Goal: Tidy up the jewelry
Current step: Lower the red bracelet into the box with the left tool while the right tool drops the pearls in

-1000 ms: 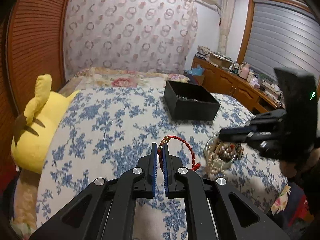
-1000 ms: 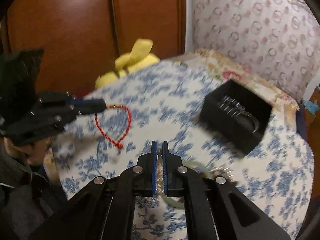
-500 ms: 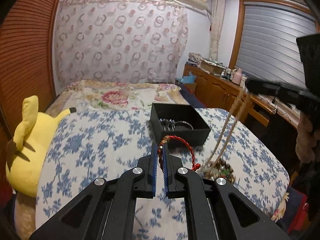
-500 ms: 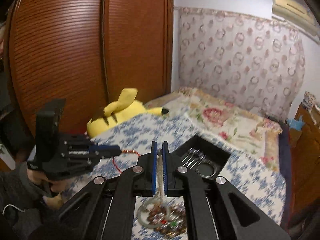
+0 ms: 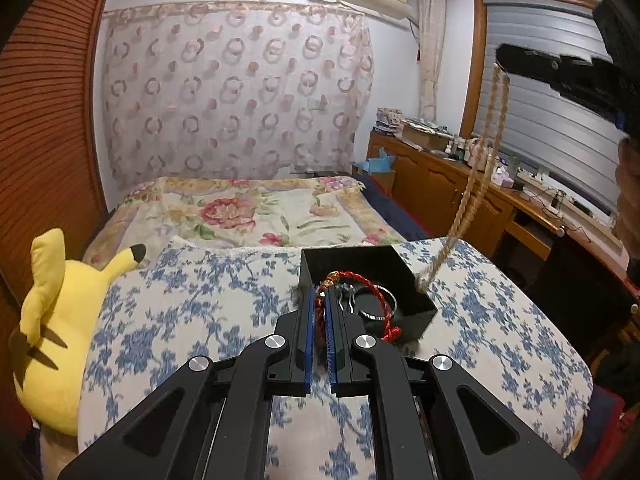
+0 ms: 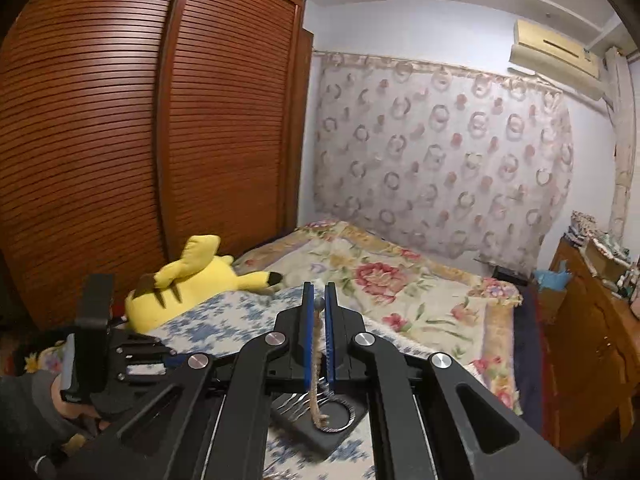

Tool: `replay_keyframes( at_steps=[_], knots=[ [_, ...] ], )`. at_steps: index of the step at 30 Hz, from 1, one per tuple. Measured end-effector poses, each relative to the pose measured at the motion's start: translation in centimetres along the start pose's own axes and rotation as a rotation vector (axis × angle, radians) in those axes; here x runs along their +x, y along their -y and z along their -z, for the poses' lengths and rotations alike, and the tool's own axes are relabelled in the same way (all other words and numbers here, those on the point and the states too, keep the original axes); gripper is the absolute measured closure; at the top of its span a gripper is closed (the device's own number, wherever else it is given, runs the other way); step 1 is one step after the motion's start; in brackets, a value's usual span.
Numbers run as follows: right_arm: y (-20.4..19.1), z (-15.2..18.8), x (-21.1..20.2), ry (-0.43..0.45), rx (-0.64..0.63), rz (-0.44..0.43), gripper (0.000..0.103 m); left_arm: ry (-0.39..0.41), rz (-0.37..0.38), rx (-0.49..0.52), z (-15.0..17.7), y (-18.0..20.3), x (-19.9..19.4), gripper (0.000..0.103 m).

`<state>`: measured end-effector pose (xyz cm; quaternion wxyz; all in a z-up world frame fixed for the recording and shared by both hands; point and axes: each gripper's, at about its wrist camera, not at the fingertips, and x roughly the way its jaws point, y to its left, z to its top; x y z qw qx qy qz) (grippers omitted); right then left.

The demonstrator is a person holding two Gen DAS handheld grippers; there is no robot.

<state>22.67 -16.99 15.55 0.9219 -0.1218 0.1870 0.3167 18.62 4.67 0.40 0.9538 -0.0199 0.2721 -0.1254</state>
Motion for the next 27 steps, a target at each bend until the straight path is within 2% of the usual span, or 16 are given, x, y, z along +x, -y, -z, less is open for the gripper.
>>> replay_keyframes(
  at_steps=[3,7,14,22,23,25,27],
  knots=[
    [1.1,-0.3,1.9,-0.022,0.0,0.029,0.097,-0.018,0.001,0.005,-0.7,0.2,2.0,0.099],
    [2.9,0.9,5.6,-0.083,0.003,0.095,0.097,-0.049,0.0,0.014,-1.1,0.6,4.7,0.099],
    [4.4,2.5,9.1,-0.134,0.009,0.122,0.097,-0.1,-0.008,0.044,-1.0,1.6,8.2,0.099],
    [4.6,2.2,10.1,-0.132,0.019,0.13,0.097,-0.14,-0.027,0.052,-0.7,1.8,10.4,0.098],
    [4.6,2.5,10.4,-0.147,0.016,0.125,0.097,-0.14,-0.036,0.054,-0.6,1.9,10.5,0.094],
    [4.2,3.7,11.4,-0.188,0.013,0.12,0.097,-0.145,-0.04,0.05,-0.5,1.6,10.6,0.072],
    [3.8,5.4,12.6,-0.229,-0.002,0.141,0.096,-0.139,-0.043,0.05,-0.4,1.7,10.4,0.068]
  ],
)
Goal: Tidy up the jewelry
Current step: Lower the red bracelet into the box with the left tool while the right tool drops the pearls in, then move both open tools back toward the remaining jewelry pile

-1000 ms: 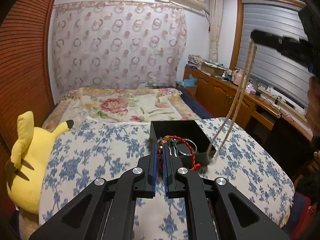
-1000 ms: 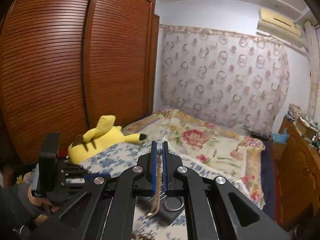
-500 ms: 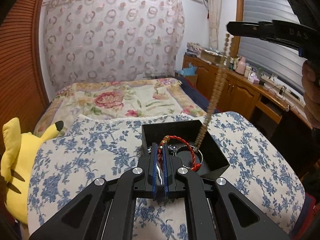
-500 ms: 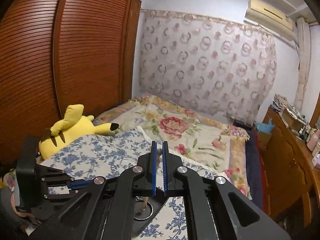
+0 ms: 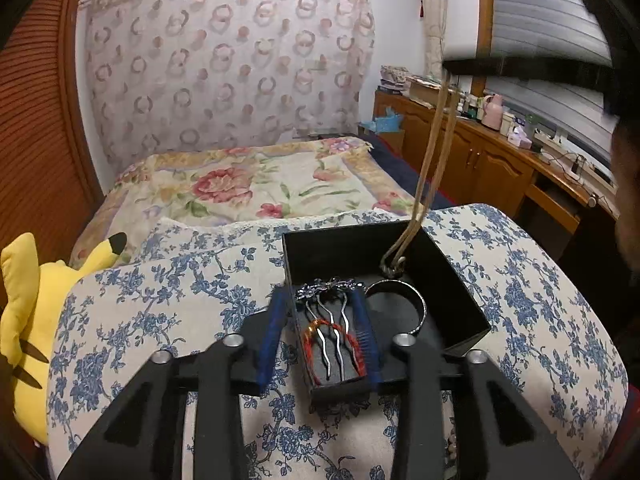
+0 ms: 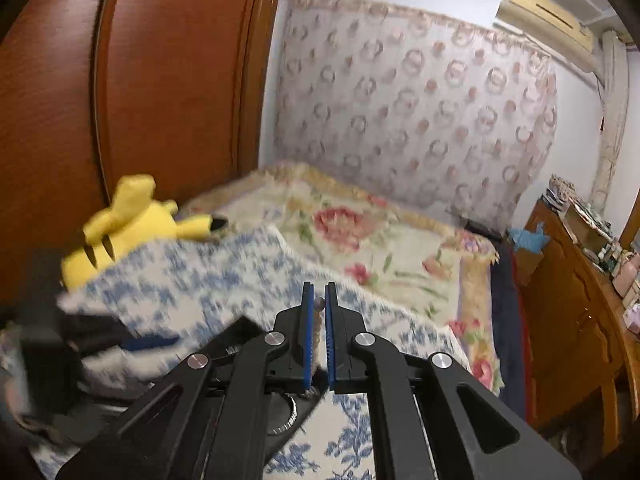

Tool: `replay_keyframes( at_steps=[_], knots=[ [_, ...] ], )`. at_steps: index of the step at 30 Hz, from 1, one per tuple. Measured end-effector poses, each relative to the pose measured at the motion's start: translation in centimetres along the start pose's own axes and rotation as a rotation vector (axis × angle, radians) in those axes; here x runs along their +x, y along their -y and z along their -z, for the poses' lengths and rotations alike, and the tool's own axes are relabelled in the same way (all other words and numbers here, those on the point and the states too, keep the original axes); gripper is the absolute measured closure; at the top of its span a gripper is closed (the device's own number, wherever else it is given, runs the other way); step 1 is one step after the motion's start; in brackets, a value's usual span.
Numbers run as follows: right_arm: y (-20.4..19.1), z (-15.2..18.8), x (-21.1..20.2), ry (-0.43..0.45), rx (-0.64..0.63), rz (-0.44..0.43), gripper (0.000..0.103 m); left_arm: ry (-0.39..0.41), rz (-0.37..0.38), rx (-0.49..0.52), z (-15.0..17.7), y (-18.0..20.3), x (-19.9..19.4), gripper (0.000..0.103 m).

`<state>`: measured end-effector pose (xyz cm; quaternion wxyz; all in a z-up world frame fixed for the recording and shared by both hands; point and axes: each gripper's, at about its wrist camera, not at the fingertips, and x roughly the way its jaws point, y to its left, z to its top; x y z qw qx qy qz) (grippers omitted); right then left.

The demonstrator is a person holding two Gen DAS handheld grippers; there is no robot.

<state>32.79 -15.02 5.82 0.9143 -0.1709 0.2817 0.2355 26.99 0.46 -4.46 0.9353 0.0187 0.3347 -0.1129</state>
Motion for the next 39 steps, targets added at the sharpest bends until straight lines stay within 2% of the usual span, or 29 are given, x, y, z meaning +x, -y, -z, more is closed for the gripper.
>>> replay_keyframes(
  at_steps=[5,6,8,10,11,18,27,29,31,34,39],
  knots=[
    [-0.3,2.8,2.9,-0.085,0.024,0.011,0.095,0.015,-0.008,0.004,0.7,-0.1,-1.3,0.052],
    [-0.3,3.3,3.1,-0.093,0.03,0.006,0.092,0.019,-0.006,0.006,0.9,0.0,-1.7,0.046],
    [-0.5,4.1,3.2,-0.1,0.038,-0.016,0.087,0.028,-0.001,0.019,1.6,0.1,-2.7,0.043],
    [-0.9,4.7,2.8,-0.088,0.037,-0.024,0.067,0.025,0.001,0.029,2.2,0.3,-3.3,0.043],
    [-0.9,5.0,2.6,-0.087,0.041,-0.033,0.066,0.023,0.003,0.033,2.5,0.3,-3.6,0.043],
    [-1.9,7.9,-1.3,-0.06,0.08,-0.106,0.066,-0.013,0.04,0.037,5.4,0.6,-5.4,0.043],
    [-4.5,14.4,-5.3,-0.074,0.153,-0.172,0.066,-0.092,0.111,0.059,9.4,2.6,-6.1,0.043],
    [-4.6,15.9,-6.1,-0.082,0.176,-0.187,0.066,-0.103,0.121,0.064,10.1,3.2,-6.3,0.039],
    [-4.6,17.2,-6.7,-0.102,0.183,-0.195,0.066,-0.103,0.137,0.07,10.5,3.8,-6.6,0.028],
    [-4.9,18.9,-7.4,-0.123,0.183,-0.192,0.066,-0.117,0.149,0.094,10.8,5.0,-6.6,0.021],
    [-5.0,20.9,-8.3,-0.145,0.191,-0.186,0.066,-0.16,0.191,0.147,11.2,7.2,-6.1,0.018]
  ],
)
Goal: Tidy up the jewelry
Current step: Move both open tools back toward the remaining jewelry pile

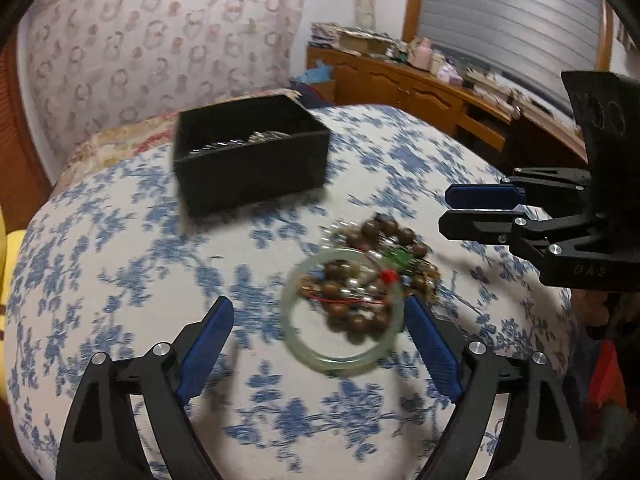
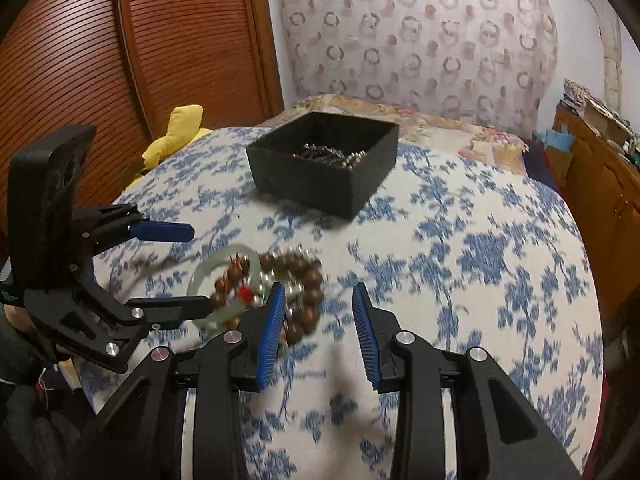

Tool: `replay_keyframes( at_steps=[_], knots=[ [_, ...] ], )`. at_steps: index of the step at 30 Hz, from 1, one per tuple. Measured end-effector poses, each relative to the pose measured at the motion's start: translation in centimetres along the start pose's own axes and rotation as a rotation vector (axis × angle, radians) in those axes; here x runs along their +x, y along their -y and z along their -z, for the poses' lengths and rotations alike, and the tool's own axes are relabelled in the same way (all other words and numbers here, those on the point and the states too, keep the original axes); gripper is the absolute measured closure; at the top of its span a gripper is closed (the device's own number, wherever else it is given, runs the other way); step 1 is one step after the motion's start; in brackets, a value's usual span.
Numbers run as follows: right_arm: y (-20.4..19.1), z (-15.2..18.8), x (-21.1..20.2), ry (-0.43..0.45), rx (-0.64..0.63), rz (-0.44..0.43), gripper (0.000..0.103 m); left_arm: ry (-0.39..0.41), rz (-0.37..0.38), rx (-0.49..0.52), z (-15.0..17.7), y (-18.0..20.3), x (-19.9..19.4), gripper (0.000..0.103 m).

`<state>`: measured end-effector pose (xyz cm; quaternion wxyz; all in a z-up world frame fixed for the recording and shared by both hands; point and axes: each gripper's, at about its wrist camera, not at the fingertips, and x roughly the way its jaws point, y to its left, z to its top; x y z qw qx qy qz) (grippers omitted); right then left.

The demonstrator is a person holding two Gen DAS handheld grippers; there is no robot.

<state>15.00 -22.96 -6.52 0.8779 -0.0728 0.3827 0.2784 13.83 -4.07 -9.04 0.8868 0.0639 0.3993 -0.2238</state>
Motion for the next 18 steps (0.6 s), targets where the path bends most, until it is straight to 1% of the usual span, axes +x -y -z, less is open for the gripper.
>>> replay_keyframes(
  at_steps=[5,15,17,18],
  knots=[
    [0.4,1.1,-0.8,0.007,0.029,-0.005,0.066,-0.036,-0.017,0.042,-0.2,1.3,1.3,0.018],
    [0.1,1.9,-0.5,-0.008,0.033,-0.007,0.065,-0.05,-0.016,0.029,-0.5,1.2,1.8,0.019],
    [0.0,1.9,-0.3,-0.014,0.031,-0.008,0.065,-0.052,-0.01,0.032,-0.5,1.2,2.0,0.024],
    [-0.1,2.0,-0.2,-0.018,0.029,-0.009,0.066,-0.049,0.002,0.032,-0.5,1.2,1.9,0.029]
  ],
)
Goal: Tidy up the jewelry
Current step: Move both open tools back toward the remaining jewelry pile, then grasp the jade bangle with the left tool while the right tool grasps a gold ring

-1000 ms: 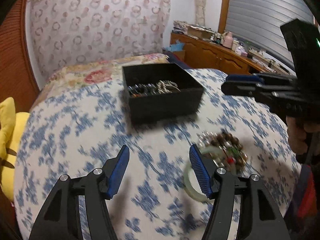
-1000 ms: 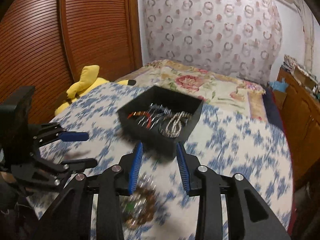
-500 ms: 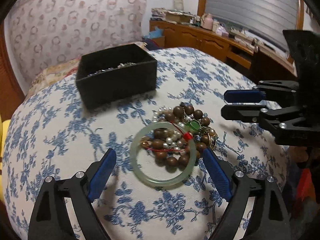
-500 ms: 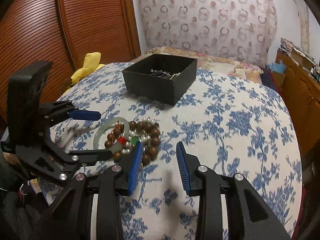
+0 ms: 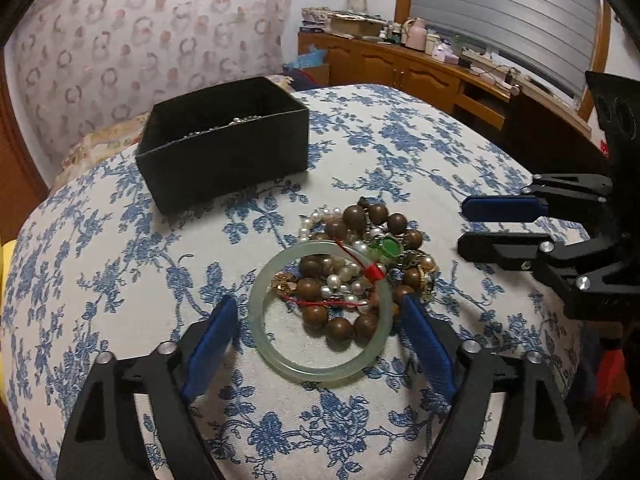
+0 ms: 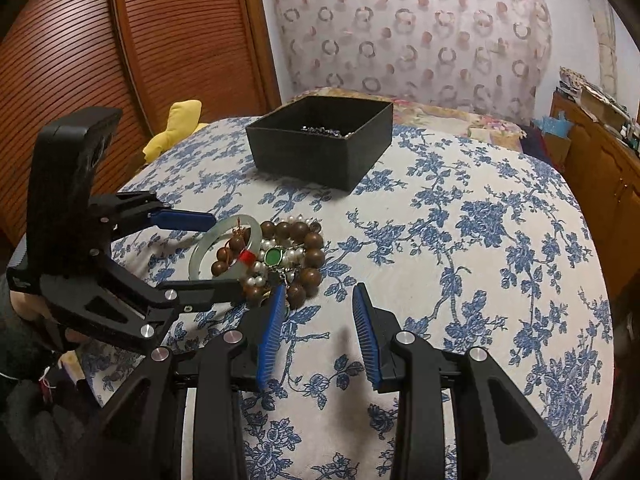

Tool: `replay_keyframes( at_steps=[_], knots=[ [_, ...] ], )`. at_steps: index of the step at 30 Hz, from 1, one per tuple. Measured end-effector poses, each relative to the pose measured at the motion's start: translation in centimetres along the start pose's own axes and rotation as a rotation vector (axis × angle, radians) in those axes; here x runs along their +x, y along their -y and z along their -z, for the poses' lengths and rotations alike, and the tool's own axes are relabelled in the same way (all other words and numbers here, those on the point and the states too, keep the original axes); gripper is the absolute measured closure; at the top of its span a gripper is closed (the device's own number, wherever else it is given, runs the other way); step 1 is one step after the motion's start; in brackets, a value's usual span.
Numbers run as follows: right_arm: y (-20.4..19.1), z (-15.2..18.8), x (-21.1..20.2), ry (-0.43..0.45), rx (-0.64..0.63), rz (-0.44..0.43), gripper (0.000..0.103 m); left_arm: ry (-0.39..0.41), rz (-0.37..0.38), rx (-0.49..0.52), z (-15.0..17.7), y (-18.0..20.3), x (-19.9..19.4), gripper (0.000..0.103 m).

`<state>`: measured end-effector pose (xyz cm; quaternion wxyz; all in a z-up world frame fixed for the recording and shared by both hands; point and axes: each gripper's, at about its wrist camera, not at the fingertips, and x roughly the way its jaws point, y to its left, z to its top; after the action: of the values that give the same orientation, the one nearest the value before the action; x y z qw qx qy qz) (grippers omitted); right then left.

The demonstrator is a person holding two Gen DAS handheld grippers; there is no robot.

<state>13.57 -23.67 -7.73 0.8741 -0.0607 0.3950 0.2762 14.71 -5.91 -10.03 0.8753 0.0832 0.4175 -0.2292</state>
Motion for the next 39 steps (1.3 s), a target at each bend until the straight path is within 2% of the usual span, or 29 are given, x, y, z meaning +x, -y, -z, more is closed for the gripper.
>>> replay_keyframes(
  at_steps=[1,8,11,13,20,21,24,30,39],
  knots=[
    [-0.1,0.0,0.0,-0.003,-0.002,0.0,0.065,0.006,0.008,0.0,0.0,0.0,-0.1,0.034],
    [-1.7,0.4,0.8,-0.033,-0.039,-0.022,0.065,0.04,-0.004,-0.026,0.7,-0.5,-1.5,0.034],
    [-2.4,0.3,1.3,-0.049,-0.064,-0.021,0.059,0.065,-0.004,-0.05,1.0,-1.0,-2.4,0.034],
    [-2.8,0.2,1.7,-0.059,-0.078,-0.024,0.058,0.078,-0.012,-0.06,1.2,-1.2,-3.0,0.034],
    [-3.4,0.1,3.2,-0.1,-0.107,0.026,0.058,0.105,-0.029,-0.079,1.5,-1.8,-4.0,0.034],
    [-3.3,0.1,3.2,-0.097,-0.104,0.029,0.059,0.107,-0.03,-0.081,1.5,-1.9,-4.1,0.034],
    [-3.3,0.1,3.1,-0.09,-0.107,0.042,0.081,0.113,-0.031,-0.088,1.5,-2.0,-4.2,0.034],
    [-3.1,0.0,1.8,-0.049,-0.106,0.022,0.081,0.124,-0.032,-0.093,1.3,-2.2,-4.3,0.034],
    [-2.5,-2.5,0.0,0.031,-0.11,0.026,0.081,0.162,-0.06,-0.085,-0.4,-2.6,-5.1,0.034]
  ],
)
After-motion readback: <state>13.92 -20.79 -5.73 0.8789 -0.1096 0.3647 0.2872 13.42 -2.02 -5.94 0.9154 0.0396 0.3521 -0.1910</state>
